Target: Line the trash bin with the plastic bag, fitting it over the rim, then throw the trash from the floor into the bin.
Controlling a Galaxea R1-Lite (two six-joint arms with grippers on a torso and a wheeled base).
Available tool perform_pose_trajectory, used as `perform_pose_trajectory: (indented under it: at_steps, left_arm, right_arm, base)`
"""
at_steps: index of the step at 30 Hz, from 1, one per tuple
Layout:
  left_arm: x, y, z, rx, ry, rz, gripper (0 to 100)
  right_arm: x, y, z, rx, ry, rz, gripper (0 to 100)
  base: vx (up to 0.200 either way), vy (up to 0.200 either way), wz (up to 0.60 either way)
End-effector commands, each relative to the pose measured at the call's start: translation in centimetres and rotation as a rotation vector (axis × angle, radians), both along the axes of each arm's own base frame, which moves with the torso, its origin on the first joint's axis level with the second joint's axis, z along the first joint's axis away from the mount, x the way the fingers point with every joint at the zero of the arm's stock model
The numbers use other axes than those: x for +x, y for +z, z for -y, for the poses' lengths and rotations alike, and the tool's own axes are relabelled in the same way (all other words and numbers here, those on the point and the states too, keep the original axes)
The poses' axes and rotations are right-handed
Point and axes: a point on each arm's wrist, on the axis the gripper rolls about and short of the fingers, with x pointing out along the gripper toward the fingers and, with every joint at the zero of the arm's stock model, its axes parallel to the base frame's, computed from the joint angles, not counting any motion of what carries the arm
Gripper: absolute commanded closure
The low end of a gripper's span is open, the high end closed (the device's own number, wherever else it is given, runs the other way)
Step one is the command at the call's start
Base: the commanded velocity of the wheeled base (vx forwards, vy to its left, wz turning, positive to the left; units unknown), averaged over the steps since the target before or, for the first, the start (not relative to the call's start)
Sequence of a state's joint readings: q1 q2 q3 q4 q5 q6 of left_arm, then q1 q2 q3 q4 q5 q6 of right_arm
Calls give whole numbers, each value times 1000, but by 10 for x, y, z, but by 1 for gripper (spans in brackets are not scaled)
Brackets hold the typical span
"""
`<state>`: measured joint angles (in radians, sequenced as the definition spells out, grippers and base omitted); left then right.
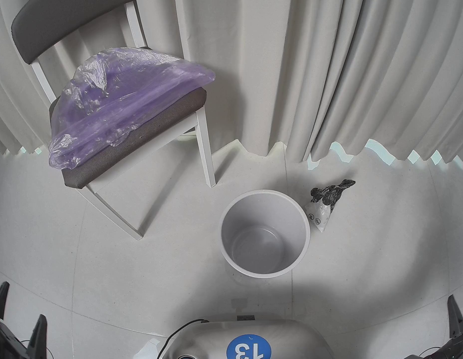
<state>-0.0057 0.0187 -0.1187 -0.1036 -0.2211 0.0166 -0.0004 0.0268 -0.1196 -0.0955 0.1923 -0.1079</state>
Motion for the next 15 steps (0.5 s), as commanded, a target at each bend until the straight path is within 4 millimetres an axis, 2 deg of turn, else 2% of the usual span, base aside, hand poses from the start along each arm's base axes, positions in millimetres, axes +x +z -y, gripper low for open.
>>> perform_pose_trajectory:
  at_steps: [1,3,4,7,8,10,11,12,15]
  left_arm:
    - [11,83,1,17,-19,-7,0]
    - [30,105,0,14,58,-65,0]
    - [50,120,-2,19,132,-112,0]
    - [94,139,-9,96,256,-213,0]
    - [96,140,-9,102,263,-217,0]
    - [129,141,-14,238,327,-306,0]
    - [139,139,-15,273,342,-334,0]
    - [155,134,-17,336,363,-393,0]
    - [189,121,-18,430,385,-502,0]
  right_arm:
    - [20,77,-1,-2,40,-57,0]
    - [38,100,-1,17,40,-92,0]
    - [54,118,-1,45,40,-105,0]
    - [94,146,-1,103,47,-108,0]
    - [96,147,-1,104,48,-109,0]
    - [126,153,-1,120,46,-121,0]
    - [133,153,-1,121,39,-133,0]
    - [144,150,0,127,23,-166,0]
    - [161,137,0,164,5,-253,0]
  base:
    - [0,0,0]
    - [0,0,0]
    - [0,0,0]
    - [0,0,0]
    - [0,0,0]
    - [0,0,0]
    - [0,0,0]
    - [0,0,0]
    - [0,0,0]
